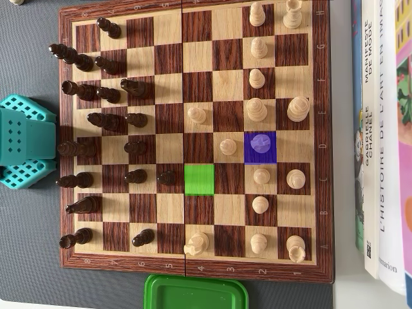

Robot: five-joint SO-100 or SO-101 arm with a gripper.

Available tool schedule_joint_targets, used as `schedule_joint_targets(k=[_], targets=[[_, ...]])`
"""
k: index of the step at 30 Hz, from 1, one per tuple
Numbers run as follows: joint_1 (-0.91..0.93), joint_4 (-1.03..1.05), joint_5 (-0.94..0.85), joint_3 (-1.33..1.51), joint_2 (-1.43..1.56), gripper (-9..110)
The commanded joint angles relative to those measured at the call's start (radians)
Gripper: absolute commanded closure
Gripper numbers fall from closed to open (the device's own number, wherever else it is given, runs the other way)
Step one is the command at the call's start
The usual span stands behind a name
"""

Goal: Play chess

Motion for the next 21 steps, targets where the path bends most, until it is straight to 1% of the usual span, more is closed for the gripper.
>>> schedule_joint_targets(k=[1,4,15,21], targets=[[0.006,0.123,-0.003,-0.057,-0.011,87],[0.006,0.232,-0.005,-0.091,-0.011,87],[0.006,0.73,-0.005,-0.232,-0.015,88],[-0.003,1.124,-0.005,-0.302,-0.015,88]])
